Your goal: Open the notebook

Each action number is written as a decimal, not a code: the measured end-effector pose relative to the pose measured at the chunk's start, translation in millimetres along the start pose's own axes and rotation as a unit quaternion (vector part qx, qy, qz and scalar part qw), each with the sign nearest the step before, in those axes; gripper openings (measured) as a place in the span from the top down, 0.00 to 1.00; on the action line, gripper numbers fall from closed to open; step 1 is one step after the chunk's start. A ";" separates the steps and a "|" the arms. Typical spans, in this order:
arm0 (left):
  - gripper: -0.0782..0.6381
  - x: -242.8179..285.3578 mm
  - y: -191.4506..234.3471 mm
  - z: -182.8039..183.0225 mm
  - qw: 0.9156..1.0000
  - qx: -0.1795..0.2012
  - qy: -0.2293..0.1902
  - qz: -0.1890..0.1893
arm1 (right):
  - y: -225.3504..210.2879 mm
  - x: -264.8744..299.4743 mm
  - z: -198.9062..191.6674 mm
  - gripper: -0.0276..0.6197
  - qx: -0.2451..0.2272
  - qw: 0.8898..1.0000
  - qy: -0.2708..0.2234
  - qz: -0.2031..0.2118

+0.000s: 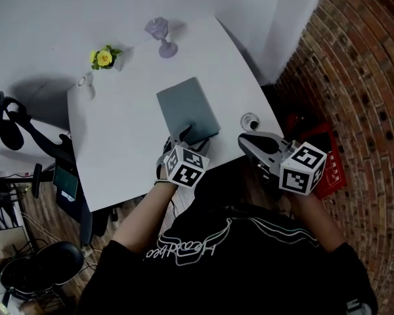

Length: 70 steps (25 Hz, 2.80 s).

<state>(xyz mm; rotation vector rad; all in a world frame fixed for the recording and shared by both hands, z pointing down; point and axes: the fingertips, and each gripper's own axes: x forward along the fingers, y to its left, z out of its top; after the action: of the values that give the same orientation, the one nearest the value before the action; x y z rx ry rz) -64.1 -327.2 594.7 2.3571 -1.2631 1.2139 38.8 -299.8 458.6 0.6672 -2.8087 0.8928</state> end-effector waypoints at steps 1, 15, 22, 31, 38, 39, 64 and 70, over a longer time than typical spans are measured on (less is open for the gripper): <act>0.50 2.0 0.1 -1.1 1.000 0.008 0.004 0.002 | 0.0 -0.1 -0.5 0.95 0.002 1.000 -0.001 0.000; 0.52 9.0 0.6 -7.9 1.000 0.017 0.000 0.010 | -4.1 -3.7 -18.3 0.95 0.011 1.000 0.008 -0.011; 0.61 6.7 -4.0 -9.3 1.000 0.013 0.008 0.008 | 0.9 -6.4 -18.4 0.95 0.006 1.000 0.007 -0.013; 0.73 0.5 -7.7 -4.8 1.000 0.015 0.004 0.005 | 4.2 -6.8 -24.1 0.95 0.007 1.000 0.009 -0.012; 0.78 -9.0 -6.7 -0.1 1.000 -0.003 0.002 -0.001 | 7.8 -11.0 -24.0 0.95 0.010 1.000 0.004 -0.013; 0.78 -10.9 -6.3 1.2 1.000 -0.004 0.000 -0.001 | 8.1 -11.7 -24.2 0.95 0.011 1.000 0.003 -0.013; 0.83 -86.5 28.2 4.5 0.989 -0.102 -0.082 0.074 | 32.4 13.8 -20.2 0.95 0.003 0.999 0.013 0.040; 0.84 -106.1 41.6 -10.8 0.980 -0.147 -0.093 0.097 | 41.8 35.1 -20.2 0.95 0.003 0.997 0.024 0.069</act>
<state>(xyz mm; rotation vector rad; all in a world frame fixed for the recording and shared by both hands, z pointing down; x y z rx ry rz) -133.6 -283.6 514.8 2.2113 -1.6383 0.7967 -11.5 -270.9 461.9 0.4507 -2.8387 0.9268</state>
